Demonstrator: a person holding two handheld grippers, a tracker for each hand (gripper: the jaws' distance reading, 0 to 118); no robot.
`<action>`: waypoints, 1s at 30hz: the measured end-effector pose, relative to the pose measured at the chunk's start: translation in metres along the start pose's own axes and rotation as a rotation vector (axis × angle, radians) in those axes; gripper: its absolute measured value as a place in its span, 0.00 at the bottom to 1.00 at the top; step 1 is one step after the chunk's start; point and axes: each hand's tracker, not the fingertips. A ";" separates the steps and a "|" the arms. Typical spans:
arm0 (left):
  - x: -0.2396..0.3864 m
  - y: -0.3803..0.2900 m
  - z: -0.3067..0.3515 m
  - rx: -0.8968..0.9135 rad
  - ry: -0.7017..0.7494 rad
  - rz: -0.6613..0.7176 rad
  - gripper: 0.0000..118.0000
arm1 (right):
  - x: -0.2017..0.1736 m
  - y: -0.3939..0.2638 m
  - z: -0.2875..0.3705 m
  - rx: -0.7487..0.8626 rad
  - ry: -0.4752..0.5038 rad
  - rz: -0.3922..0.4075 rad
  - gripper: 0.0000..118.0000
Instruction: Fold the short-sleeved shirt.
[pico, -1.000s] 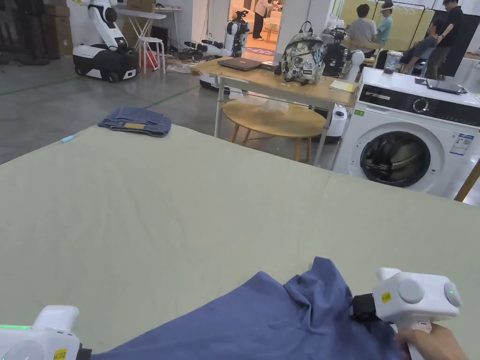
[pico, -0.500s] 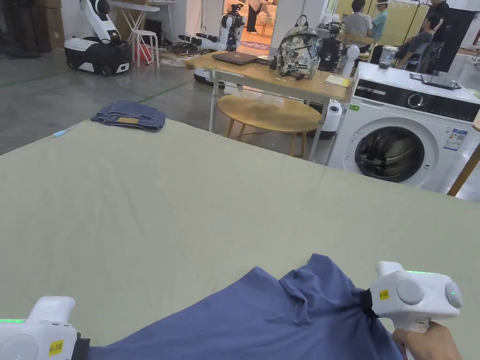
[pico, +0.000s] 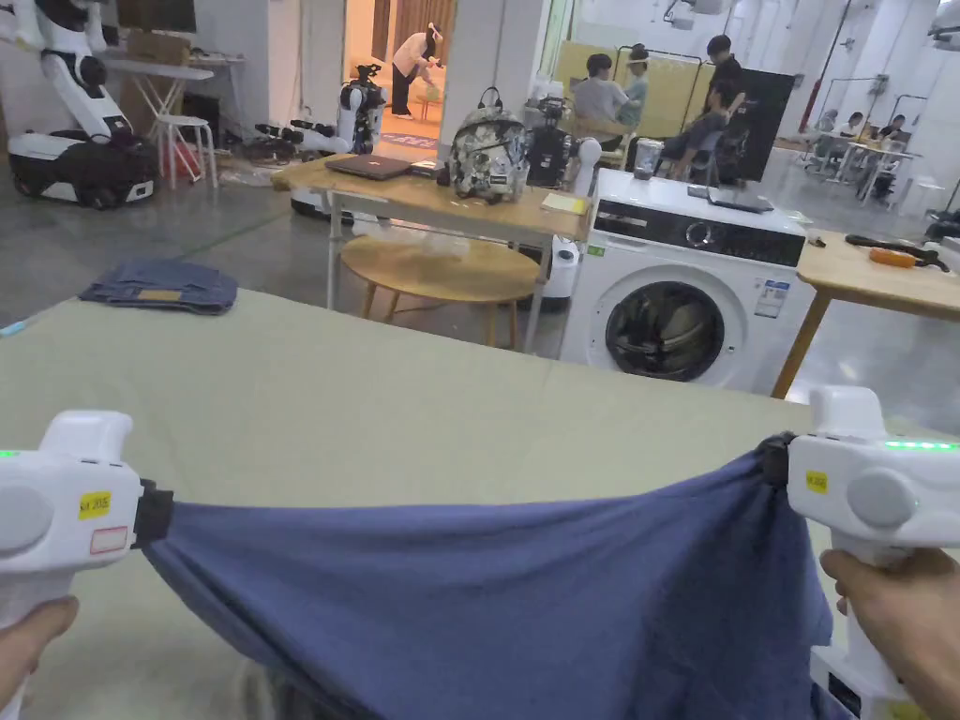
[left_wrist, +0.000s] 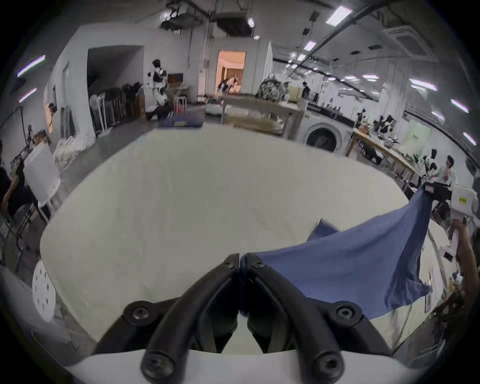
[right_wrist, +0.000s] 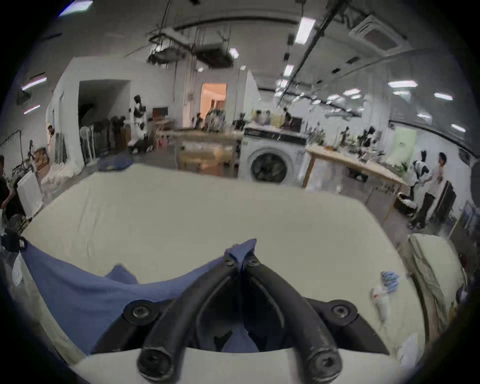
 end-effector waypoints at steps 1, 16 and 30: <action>0.004 0.019 -0.003 0.031 -0.007 -0.022 0.00 | 0.009 0.012 0.010 0.027 -0.027 -0.007 0.00; 0.117 0.257 0.043 0.353 -0.086 -0.119 0.00 | 0.089 0.143 0.091 0.273 -0.264 -0.110 0.00; 0.139 0.358 0.044 0.472 -0.050 -0.126 0.00 | 0.098 0.234 0.074 0.398 -0.343 -0.090 0.00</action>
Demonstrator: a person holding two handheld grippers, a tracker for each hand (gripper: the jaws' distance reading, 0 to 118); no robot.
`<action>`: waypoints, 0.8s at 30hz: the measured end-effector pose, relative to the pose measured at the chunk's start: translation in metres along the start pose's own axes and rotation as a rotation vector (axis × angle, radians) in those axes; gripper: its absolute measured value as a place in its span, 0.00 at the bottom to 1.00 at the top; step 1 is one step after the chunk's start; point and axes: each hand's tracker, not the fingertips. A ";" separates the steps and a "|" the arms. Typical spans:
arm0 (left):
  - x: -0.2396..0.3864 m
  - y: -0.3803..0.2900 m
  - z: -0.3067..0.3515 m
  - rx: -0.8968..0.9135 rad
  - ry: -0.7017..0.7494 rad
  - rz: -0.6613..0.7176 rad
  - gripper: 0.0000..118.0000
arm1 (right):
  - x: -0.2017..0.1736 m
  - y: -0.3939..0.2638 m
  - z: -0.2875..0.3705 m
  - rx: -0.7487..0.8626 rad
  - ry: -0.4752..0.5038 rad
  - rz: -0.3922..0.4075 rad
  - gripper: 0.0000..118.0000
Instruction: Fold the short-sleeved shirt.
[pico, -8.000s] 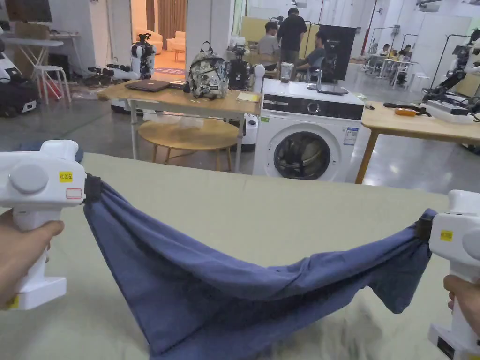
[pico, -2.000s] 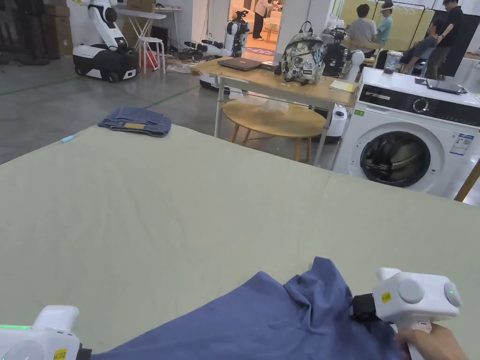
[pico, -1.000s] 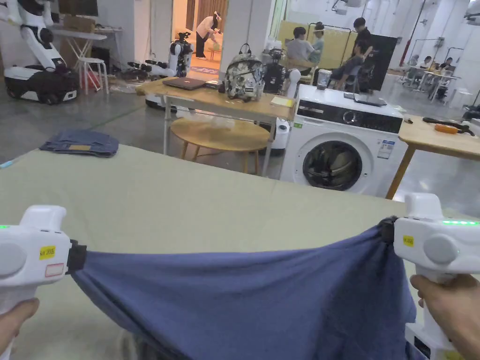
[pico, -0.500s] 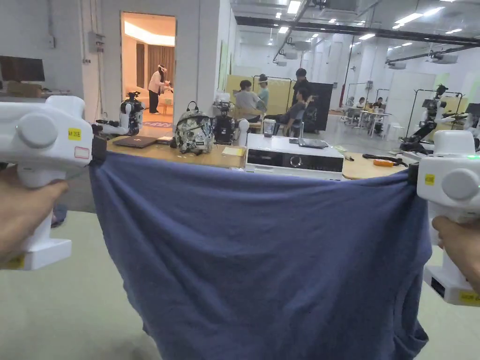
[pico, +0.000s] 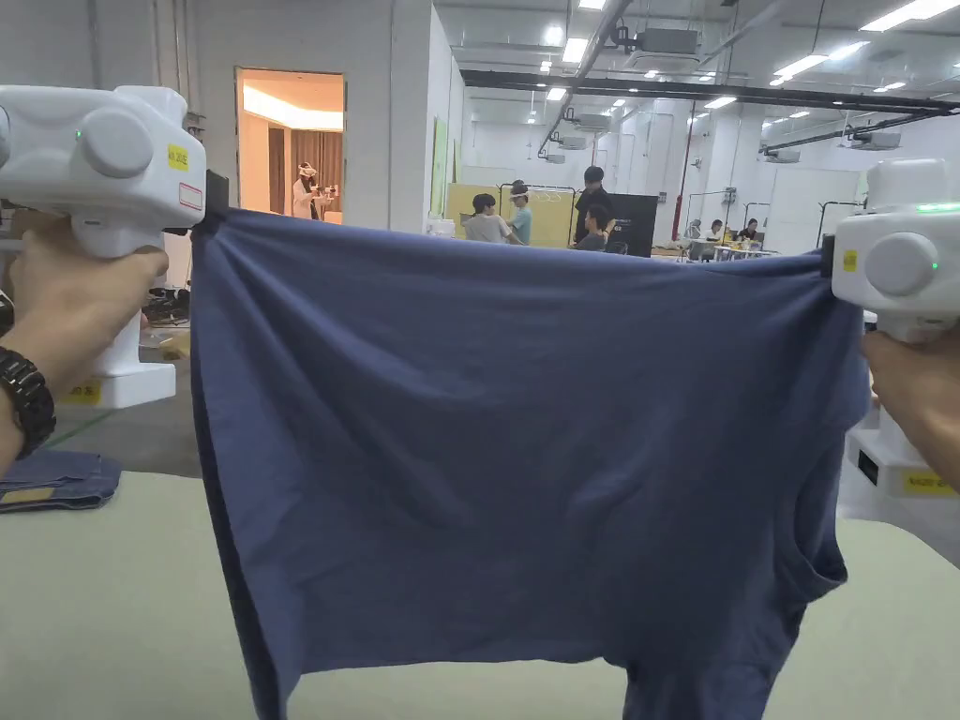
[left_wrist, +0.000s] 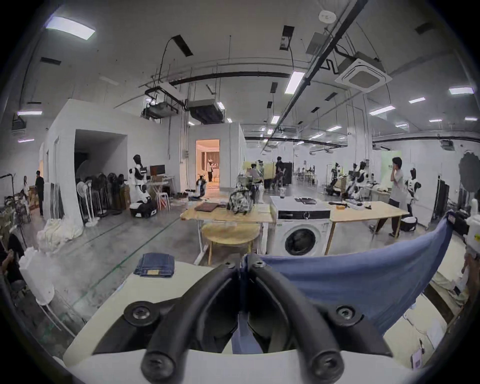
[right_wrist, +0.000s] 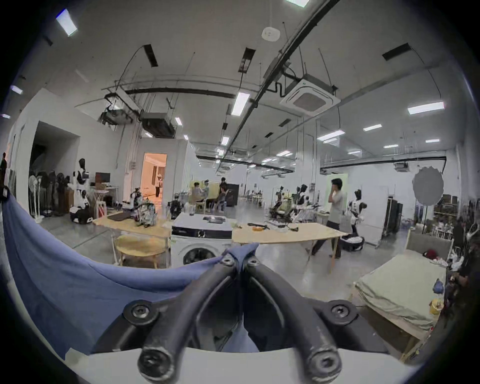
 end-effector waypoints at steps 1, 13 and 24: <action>0.000 0.000 0.000 0.007 0.005 0.004 0.00 | -0.001 0.001 -0.001 0.008 0.002 -0.004 0.00; -0.017 -0.082 -0.013 -0.058 0.014 -0.020 0.00 | -0.019 -0.064 0.015 -0.038 0.031 0.048 0.00; -0.026 -0.201 0.032 -0.170 -0.030 -0.005 0.00 | -0.003 -0.166 0.077 -0.159 0.047 0.104 0.00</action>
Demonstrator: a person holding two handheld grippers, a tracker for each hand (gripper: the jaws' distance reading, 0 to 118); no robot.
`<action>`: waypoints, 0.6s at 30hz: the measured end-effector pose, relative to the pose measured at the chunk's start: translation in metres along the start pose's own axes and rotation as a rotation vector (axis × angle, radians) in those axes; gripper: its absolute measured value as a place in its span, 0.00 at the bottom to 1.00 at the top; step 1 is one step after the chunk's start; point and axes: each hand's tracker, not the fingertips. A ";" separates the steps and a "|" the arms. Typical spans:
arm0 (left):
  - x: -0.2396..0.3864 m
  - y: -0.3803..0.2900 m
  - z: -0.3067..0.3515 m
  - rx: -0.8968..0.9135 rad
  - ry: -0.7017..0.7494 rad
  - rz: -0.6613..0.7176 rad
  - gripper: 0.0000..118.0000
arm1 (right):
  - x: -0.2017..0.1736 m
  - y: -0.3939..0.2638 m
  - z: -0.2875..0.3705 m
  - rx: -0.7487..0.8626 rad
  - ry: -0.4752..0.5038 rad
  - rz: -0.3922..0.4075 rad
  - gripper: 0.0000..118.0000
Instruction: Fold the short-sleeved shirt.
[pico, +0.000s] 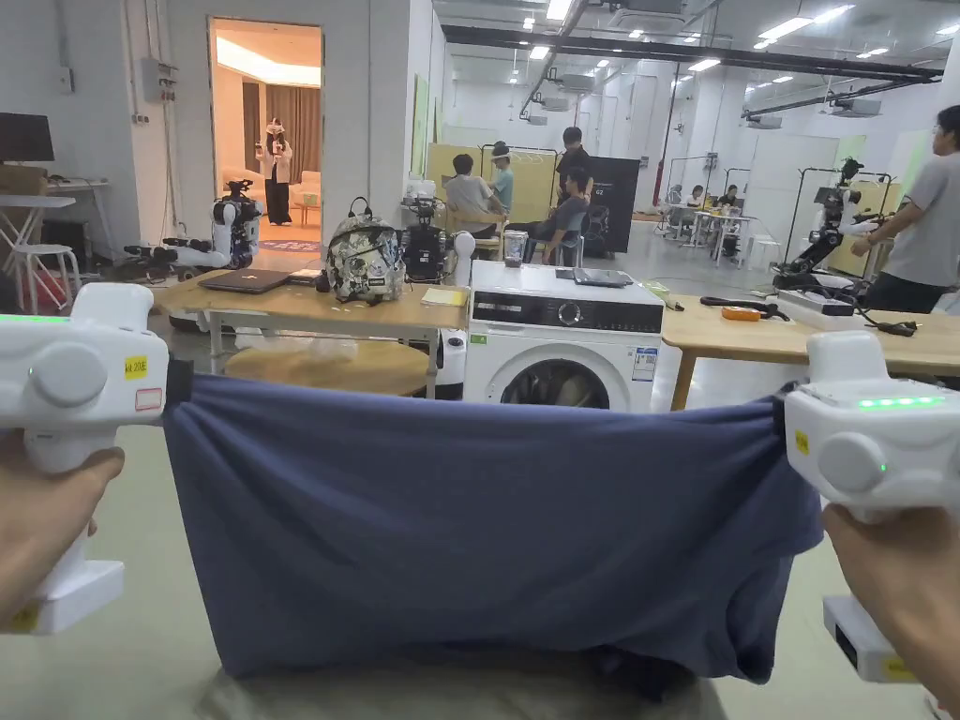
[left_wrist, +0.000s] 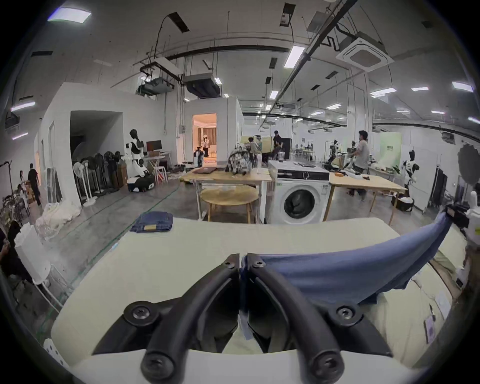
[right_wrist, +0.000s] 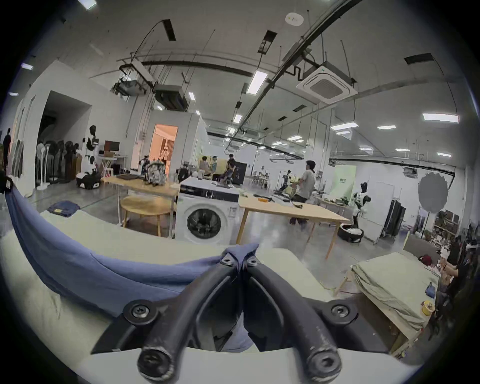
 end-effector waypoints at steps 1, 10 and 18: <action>0.000 -0.006 0.007 0.000 -0.008 0.002 0.00 | 0.003 -0.008 0.009 -0.008 0.000 -0.007 0.00; 0.004 -0.070 0.080 0.002 -0.041 -0.009 0.00 | 0.018 -0.064 0.092 -0.035 0.008 -0.018 0.00; 0.006 -0.121 0.136 -0.038 -0.050 -0.010 0.00 | 0.019 -0.111 0.139 -0.117 0.044 -0.019 0.00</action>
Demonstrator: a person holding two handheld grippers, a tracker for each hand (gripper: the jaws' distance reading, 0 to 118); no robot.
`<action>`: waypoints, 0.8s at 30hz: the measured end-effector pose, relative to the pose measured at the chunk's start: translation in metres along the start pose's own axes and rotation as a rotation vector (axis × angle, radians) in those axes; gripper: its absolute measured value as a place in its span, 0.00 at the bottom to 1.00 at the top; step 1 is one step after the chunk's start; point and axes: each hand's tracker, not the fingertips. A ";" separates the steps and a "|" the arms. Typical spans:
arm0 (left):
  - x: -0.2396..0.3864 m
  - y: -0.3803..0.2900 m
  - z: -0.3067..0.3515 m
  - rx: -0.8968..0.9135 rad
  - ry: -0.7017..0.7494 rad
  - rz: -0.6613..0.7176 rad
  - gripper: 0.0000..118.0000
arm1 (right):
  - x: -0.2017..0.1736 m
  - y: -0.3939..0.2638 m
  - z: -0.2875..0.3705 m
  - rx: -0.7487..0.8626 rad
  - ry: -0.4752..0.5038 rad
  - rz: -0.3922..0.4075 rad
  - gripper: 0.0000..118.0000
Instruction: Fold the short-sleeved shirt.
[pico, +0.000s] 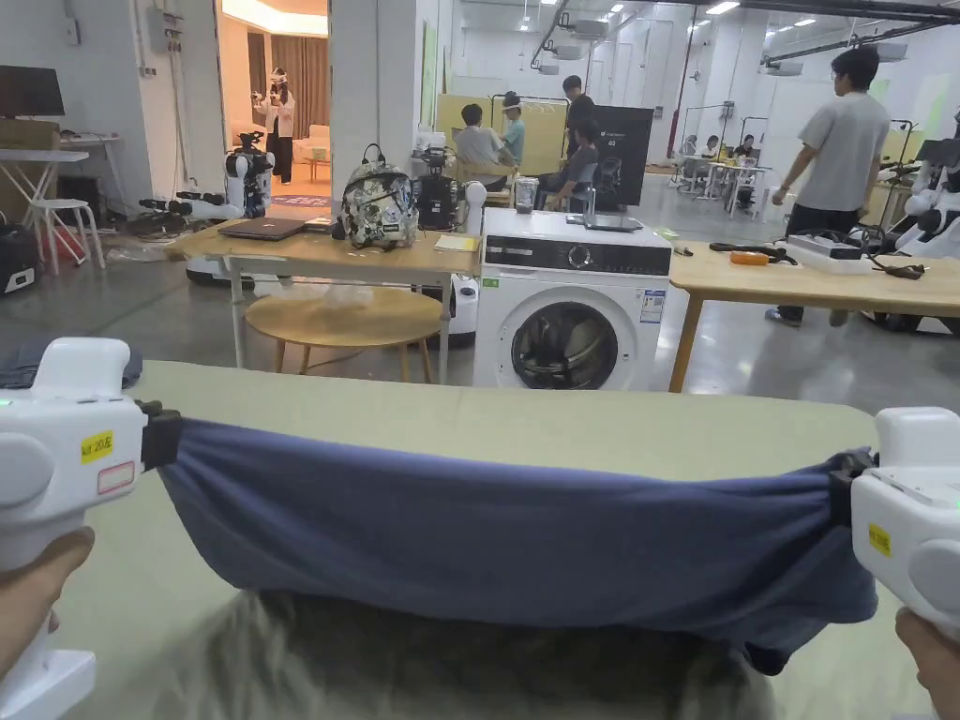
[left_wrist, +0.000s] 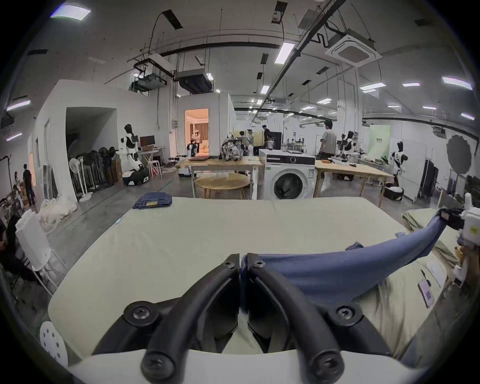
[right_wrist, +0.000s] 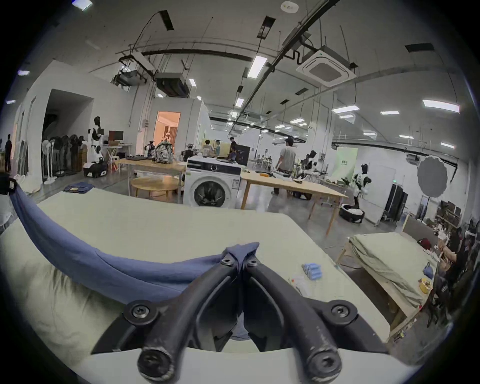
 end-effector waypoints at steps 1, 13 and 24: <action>-0.001 -0.010 0.005 -0.010 -0.005 0.002 0.00 | 0.000 -0.009 0.003 -0.018 0.008 -0.002 0.00; -0.011 -0.155 0.027 -0.250 0.005 0.076 0.00 | -0.016 -0.126 0.065 -0.254 0.049 0.032 0.00; -0.019 -0.243 0.010 -0.525 0.004 0.075 0.00 | -0.018 -0.210 0.049 -0.560 0.107 0.150 0.00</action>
